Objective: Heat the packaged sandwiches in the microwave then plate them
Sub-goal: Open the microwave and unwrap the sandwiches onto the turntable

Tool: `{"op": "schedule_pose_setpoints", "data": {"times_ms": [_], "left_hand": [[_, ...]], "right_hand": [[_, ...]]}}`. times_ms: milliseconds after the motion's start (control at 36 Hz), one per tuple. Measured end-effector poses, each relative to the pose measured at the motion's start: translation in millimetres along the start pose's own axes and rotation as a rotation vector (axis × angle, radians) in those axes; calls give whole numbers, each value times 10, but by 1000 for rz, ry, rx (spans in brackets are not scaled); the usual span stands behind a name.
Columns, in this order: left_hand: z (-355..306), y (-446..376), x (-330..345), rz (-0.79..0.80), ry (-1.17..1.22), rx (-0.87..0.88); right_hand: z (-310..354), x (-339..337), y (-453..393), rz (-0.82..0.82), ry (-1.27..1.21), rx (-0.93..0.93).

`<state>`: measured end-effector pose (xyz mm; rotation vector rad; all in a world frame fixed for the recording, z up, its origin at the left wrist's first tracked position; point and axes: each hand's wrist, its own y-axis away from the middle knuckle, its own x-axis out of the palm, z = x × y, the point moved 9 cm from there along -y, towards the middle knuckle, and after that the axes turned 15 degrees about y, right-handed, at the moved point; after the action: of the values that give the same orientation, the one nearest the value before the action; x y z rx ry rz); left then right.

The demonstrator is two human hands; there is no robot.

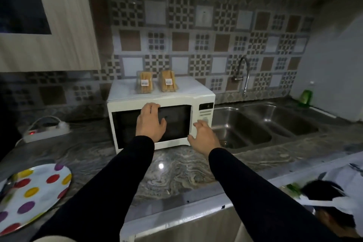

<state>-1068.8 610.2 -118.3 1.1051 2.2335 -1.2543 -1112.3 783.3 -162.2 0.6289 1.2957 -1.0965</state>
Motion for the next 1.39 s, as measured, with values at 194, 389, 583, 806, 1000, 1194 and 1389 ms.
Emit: {"op": "schedule_pose_setpoints", "data": {"times_ms": [194, 389, 583, 806, 1000, 1194, 1389], "left_hand": [[257, -320, 162, 41, -138, -72], [336, -707, 316, 102, -228, 35], [420, -1082, 510, 134, -206, 128], [528, -1183, 607, 61, -213, 168], [500, -1253, 573, 16, -193, 149], [500, -1245, 597, 28, -210, 102], [550, -1171, 668, 92, -274, 36]], "right_hand": [[82, 339, -542, 94, 138, -129], [51, 561, -1010, 136, 358, -124], [-6, 628, -1404, 156, 551, -73], [-81, 680, -1622, 165, 598, 45], [-68, 756, -1698, 163, 523, 51], [-95, 771, -1651, 172, 498, 35], [-111, 785, -1627, 184, 522, -6]]}}
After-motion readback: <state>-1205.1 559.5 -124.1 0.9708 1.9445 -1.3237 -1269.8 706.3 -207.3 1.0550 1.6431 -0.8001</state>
